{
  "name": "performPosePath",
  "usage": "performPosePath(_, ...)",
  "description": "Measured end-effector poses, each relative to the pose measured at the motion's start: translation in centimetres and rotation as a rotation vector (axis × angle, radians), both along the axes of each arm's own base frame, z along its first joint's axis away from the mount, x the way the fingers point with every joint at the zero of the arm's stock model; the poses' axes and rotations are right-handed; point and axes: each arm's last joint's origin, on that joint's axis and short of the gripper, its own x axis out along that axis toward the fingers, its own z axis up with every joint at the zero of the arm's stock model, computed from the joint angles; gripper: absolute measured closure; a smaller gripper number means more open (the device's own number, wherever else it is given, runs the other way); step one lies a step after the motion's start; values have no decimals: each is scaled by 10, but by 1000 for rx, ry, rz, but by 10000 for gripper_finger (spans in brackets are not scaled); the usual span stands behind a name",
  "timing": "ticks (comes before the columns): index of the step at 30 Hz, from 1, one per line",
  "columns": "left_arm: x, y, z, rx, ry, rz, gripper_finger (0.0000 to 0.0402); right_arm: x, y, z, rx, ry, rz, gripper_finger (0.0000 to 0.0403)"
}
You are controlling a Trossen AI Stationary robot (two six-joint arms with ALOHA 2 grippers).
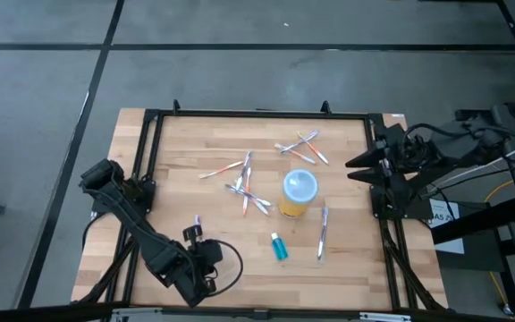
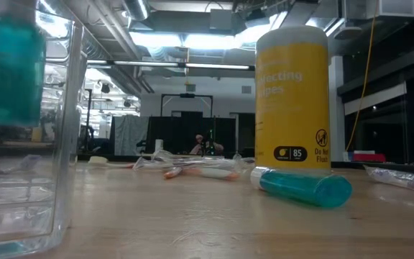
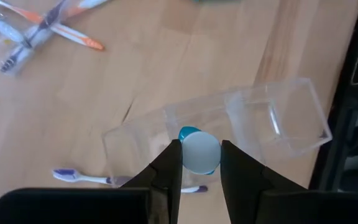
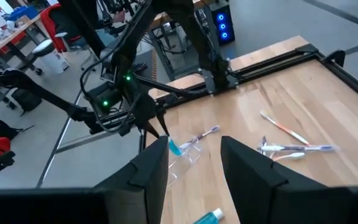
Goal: Pick & Place toothbrushing station
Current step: Put the top mouthwash bottle into the middle of the transparent organizer
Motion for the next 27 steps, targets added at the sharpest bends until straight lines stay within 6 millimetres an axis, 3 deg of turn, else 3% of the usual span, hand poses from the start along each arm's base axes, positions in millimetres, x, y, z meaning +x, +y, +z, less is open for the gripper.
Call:
performPosePath(7, 4, 1, -17, -43, -9, 6, 322, 2, 1, 0, 0, 0, -1, 252)
performPosePath(27, 9, 9, -33, -56, -12, 20, 323, 1, 9, 1, 9, -19, 18, 252)
